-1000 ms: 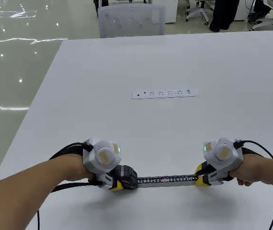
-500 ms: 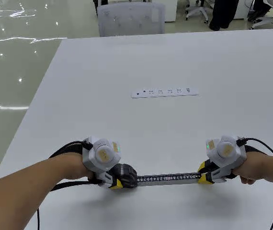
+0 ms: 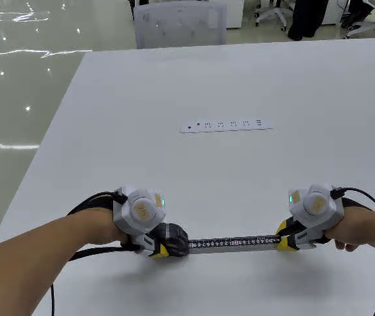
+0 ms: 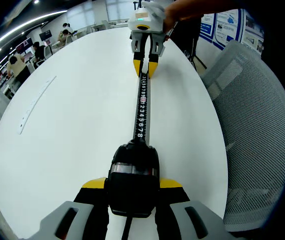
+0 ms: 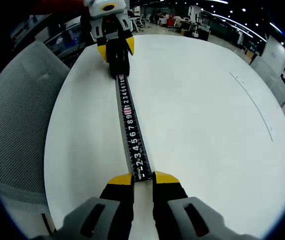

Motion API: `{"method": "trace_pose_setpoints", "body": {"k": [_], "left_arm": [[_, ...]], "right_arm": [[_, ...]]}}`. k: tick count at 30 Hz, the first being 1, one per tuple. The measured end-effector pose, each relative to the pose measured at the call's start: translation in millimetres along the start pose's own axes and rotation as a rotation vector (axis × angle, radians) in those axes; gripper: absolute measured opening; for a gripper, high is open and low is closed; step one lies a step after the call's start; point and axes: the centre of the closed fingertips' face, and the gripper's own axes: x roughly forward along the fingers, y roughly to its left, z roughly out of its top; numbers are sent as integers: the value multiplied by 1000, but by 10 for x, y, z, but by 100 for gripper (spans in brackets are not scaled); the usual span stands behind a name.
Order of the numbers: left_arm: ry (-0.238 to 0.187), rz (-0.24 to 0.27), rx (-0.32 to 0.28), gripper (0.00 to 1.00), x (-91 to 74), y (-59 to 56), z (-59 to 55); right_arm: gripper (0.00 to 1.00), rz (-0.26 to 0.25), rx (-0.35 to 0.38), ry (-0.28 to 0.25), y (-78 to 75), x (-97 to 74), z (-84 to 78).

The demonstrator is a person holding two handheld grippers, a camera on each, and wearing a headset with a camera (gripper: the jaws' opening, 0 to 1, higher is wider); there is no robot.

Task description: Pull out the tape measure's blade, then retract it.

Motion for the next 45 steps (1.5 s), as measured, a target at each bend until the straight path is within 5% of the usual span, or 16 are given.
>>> {"method": "trace_pose_setpoints", "body": {"k": [45], "left_arm": [[-2,3,-2,32,4,1,-1]], "right_arm": [[11,-14,21,21,-70,-122,-233]]}}
